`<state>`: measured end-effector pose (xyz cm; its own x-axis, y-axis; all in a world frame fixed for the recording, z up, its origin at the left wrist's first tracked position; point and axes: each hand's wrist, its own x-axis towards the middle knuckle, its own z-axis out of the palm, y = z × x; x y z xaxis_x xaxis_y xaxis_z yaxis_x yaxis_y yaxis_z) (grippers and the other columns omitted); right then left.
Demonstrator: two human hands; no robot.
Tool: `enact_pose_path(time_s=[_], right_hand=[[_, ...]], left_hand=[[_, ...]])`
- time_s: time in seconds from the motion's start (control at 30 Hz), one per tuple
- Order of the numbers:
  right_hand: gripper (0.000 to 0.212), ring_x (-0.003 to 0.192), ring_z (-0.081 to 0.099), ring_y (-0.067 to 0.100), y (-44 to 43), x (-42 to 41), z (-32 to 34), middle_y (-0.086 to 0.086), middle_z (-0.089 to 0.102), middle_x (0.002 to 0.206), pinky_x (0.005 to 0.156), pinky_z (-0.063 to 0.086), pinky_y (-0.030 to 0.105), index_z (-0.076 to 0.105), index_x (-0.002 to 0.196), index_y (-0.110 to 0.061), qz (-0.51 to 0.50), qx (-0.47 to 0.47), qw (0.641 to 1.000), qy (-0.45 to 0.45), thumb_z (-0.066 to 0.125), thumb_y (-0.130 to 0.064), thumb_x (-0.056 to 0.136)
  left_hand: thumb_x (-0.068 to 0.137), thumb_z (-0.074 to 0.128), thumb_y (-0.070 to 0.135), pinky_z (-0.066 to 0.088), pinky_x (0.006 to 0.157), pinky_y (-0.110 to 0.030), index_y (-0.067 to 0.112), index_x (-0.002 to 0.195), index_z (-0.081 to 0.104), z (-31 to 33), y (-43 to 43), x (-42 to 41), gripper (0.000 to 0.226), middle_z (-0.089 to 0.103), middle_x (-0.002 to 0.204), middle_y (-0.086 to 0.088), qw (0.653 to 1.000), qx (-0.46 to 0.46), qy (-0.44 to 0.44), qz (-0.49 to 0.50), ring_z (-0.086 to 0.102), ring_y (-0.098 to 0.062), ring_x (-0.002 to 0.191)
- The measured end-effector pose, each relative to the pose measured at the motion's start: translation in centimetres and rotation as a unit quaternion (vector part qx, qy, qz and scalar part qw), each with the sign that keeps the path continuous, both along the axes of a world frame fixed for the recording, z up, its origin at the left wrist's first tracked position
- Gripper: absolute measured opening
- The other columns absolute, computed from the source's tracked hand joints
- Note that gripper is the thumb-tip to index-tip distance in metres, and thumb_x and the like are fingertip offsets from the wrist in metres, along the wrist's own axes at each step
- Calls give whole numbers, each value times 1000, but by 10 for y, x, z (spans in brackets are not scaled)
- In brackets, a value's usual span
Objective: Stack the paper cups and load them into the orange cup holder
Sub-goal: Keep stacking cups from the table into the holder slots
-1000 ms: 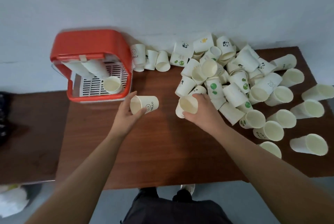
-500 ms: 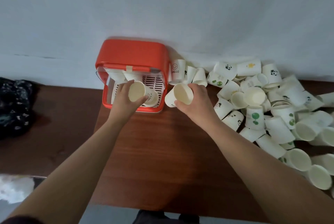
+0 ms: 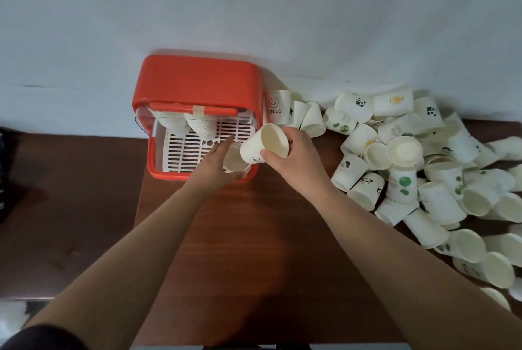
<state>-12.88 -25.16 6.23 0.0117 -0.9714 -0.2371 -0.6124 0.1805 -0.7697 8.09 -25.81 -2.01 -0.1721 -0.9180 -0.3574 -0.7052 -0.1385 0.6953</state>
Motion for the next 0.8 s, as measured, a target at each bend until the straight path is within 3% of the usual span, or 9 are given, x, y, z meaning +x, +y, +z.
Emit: enact_pose_path(time_s=[0.07,0.2,0.3,0.4,0.5,0.57,0.67,0.8], right_hand=[[62,105,59,8,-4,10,-4,-8,60,118,88,54,34,57,126,-30,6,9,1000,-6,73,-52,71],[64,110,57,9,-8,28,-17,-7,57,124,89,50,31,56,128,-27,41,18,999,19,76,-50,72],[69,123,48,14,-7,40,-26,-1,47,136,96,39,25,47,140,-20,102,15,992,76,78,-36,80],[75,129,46,23,-7,51,-34,5,45,140,105,43,36,41,146,-21,149,12,981,124,78,-33,82],[77,132,47,25,-12,58,-46,7,45,145,107,43,40,36,151,-19,170,38,973,149,75,-31,86],[78,135,45,25,-14,62,-50,8,44,149,109,41,39,33,154,-16,171,43,972,153,74,-30,88],[78,138,44,24,-12,67,-53,8,43,152,112,37,37,32,154,-13,139,43,978,148,72,-32,90],[79,134,48,21,-3,68,-62,4,49,147,110,43,40,37,151,-21,86,49,991,92,77,-37,85]], left_hand=[[79,83,32,41,113,-44,25,159,21,-3,1,13,102,40,156,-2,998,33,49,19,46,-20,137],[95,68,29,45,107,-36,26,150,41,5,7,29,61,54,141,7,986,62,137,72,54,-14,126],[99,59,42,40,108,-32,28,145,51,5,10,36,49,54,139,12,972,79,184,121,51,-12,132],[97,57,54,44,106,-30,36,139,55,6,8,37,46,58,137,17,963,84,217,135,55,-5,126],[99,62,34,46,82,-7,29,136,57,7,6,33,37,66,123,14,972,60,198,114,62,3,110],[99,63,22,45,75,-2,25,134,60,2,4,33,36,69,123,6,978,37,177,102,65,3,106],[100,60,23,45,75,-7,28,134,61,1,2,34,35,69,122,9,985,19,145,95,65,1,106],[101,56,26,45,82,-19,25,140,57,2,2,31,38,64,126,9,990,8,114,84,61,-6,111]])
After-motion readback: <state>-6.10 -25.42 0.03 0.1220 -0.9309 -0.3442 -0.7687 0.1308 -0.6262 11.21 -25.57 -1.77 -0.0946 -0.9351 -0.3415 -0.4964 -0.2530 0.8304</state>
